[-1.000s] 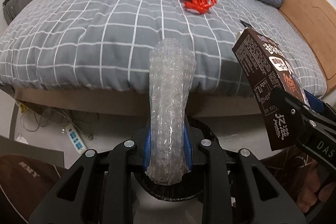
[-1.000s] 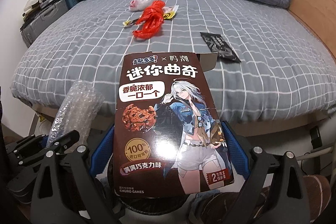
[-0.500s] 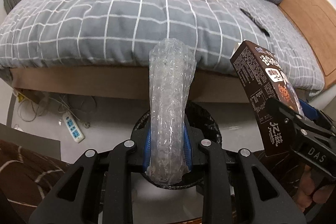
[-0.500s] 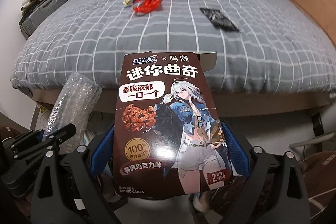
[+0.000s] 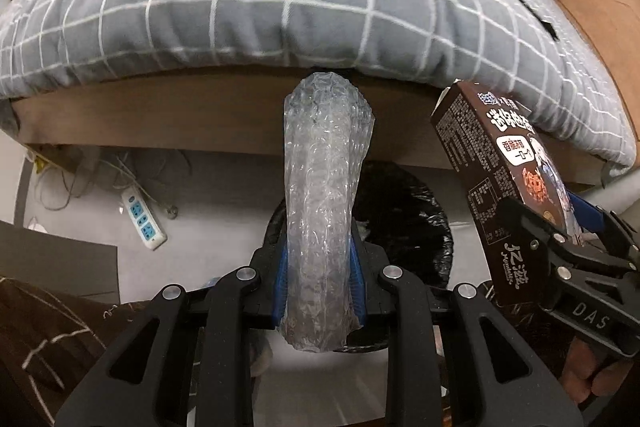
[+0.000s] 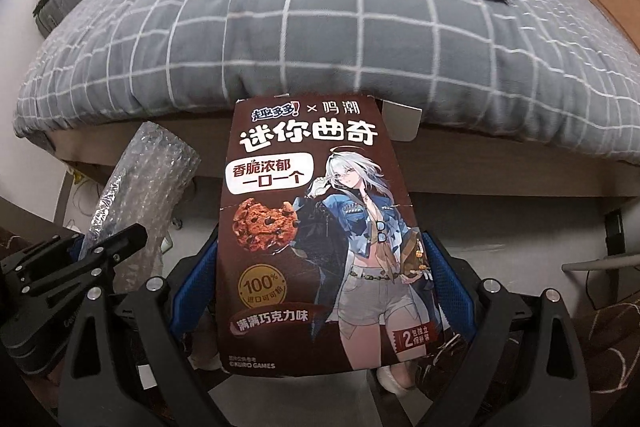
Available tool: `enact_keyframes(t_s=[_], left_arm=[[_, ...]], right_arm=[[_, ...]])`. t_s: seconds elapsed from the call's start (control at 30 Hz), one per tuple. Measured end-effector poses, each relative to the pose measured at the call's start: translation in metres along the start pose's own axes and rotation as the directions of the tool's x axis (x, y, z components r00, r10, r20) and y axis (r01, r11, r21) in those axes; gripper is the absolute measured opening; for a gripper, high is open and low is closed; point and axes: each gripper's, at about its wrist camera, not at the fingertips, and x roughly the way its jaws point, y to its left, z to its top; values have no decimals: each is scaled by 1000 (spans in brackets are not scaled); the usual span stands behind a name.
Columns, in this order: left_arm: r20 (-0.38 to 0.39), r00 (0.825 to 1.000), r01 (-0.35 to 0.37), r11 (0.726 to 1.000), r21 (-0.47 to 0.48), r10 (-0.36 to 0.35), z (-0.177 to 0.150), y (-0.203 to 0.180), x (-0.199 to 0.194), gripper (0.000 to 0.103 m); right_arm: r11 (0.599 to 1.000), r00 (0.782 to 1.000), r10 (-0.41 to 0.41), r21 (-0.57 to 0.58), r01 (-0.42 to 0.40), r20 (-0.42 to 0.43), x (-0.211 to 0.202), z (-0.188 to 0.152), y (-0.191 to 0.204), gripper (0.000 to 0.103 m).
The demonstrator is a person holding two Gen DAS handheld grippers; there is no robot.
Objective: Collect trash
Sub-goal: 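Open the right tool over the bin while the left tool releases the bubble-wrap bag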
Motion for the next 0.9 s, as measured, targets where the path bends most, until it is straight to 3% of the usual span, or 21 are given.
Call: enact_keyframes(t_s=[0.4,0.47,0.9], left_arm=[[-18,1000,-17,1000,-14,17,1,13,13,24],[-19,1000,-17,1000,-12,17,1,12,14,24],[-23,1000,1,1000,31,0,4,-18,16,24]], right_arm=[[999,998,-3,-36,1,-60,20,-4,19,89],[999,998,-8,-40,5,-63,21,-5,19,94],[998,998,-52,-36,51,-35,15,-16,-19,95]])
